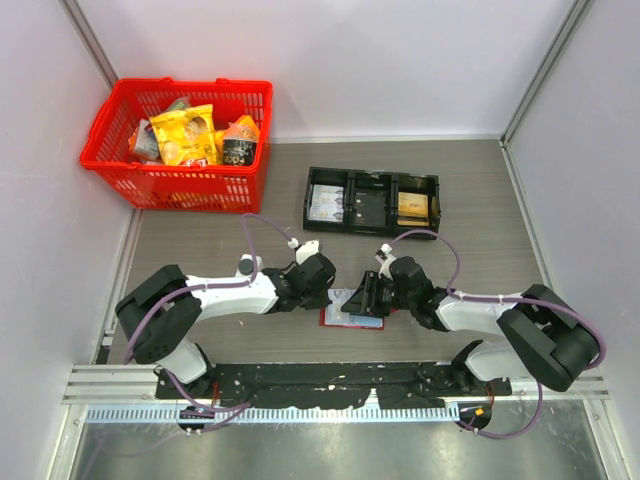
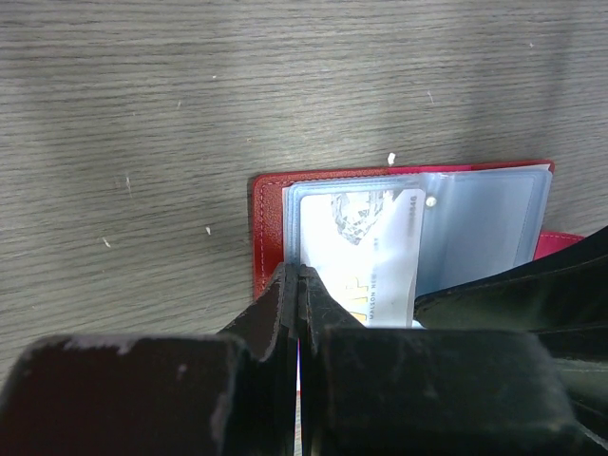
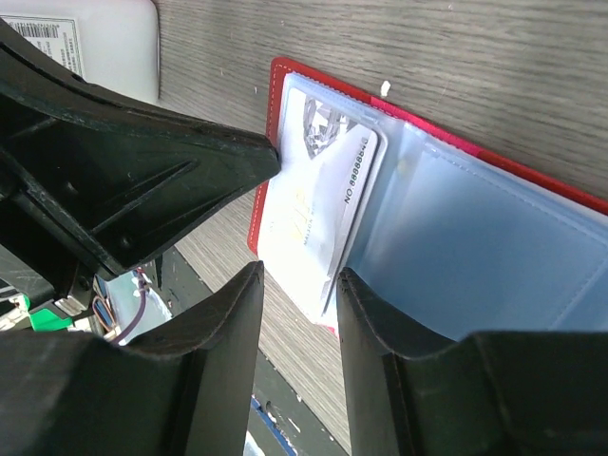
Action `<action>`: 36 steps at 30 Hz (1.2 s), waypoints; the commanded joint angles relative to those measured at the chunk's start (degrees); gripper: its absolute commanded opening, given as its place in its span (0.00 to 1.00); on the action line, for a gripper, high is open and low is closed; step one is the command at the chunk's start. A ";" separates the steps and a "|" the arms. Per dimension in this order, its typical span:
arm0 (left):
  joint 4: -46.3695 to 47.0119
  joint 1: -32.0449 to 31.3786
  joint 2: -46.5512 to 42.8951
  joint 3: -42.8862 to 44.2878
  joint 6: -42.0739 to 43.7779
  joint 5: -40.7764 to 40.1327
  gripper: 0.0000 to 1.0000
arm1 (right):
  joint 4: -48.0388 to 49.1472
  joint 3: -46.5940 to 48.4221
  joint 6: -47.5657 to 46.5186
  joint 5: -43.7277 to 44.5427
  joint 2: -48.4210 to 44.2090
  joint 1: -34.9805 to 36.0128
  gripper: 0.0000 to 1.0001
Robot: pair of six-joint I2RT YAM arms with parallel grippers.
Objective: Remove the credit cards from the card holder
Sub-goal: Remove the credit card from the card holder.
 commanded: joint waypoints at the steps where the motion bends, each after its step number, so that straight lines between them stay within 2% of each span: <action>1: -3.27 -0.55 1.74 -0.12 -0.41 1.26 0.00 | 3.22 -0.09 0.76 0.09 -0.51 0.57 0.41; 8: -3.36 -0.73 1.74 -0.12 -0.50 1.00 0.00 | 5.16 -0.27 2.08 -0.62 -2.00 0.57 0.41; 20: -4.15 -0.90 1.30 -0.03 -1.37 0.30 0.00 | -4.25 0.52 1.47 2.28 -5.52 0.57 0.41; 36: -4.15 -1.26 1.22 0.23 -1.81 0.47 0.00 | -0.29 -0.44 2.87 0.70 -3.06 1.10 0.41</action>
